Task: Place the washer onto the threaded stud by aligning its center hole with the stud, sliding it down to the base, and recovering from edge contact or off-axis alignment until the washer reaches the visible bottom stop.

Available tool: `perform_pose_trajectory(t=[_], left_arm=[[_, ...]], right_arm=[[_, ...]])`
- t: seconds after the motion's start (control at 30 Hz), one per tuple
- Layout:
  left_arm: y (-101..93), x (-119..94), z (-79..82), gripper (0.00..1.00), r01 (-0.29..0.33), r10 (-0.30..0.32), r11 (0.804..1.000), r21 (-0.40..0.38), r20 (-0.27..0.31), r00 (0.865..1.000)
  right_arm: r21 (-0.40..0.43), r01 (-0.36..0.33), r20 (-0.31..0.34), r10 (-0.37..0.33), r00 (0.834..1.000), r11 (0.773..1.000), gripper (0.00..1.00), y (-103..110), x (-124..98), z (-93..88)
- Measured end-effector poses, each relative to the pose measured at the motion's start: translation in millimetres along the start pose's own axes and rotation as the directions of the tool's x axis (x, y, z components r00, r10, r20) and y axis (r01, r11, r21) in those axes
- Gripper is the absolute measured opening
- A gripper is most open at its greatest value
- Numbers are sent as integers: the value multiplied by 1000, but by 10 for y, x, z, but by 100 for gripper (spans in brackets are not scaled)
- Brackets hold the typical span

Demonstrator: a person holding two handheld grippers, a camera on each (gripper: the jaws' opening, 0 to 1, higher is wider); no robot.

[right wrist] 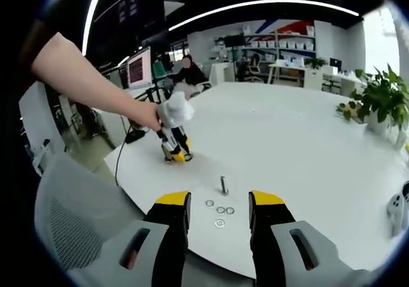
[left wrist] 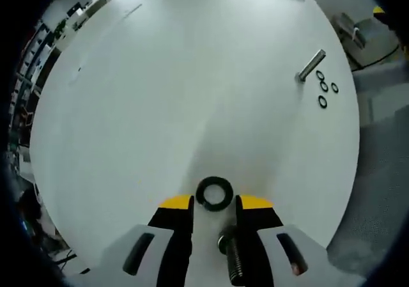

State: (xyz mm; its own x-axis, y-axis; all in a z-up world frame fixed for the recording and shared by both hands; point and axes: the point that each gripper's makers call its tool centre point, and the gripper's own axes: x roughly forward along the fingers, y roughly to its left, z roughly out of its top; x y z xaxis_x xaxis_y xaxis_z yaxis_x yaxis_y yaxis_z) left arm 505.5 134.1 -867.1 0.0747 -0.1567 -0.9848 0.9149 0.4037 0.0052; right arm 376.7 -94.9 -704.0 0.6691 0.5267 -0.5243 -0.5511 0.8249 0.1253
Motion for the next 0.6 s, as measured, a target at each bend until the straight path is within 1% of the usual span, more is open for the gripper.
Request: perform_pose_trajectory(t=[0.23,0.37,0.53,0.6], left_arm=[[3,-7,6,24,-2,2,999,-32,-6,1000],[10,-3,2,24,-1,1,1000,-24,-11,1000],[24,-6,6,24,1,-2,998,-63,-10,1000],[21,-4,8,24,1,-2,998,-64,-11,1000]], right_arm=[[6,2,5,-2,1000,1000,39,-6,-6,7],[10,3,8,-3,1000,1000,39,-12,-7,12],[9,1,9,-1,1000,1000,39,-4,-7,13],[8,1,9,-1,1000,1000,39,-2,-7,14]])
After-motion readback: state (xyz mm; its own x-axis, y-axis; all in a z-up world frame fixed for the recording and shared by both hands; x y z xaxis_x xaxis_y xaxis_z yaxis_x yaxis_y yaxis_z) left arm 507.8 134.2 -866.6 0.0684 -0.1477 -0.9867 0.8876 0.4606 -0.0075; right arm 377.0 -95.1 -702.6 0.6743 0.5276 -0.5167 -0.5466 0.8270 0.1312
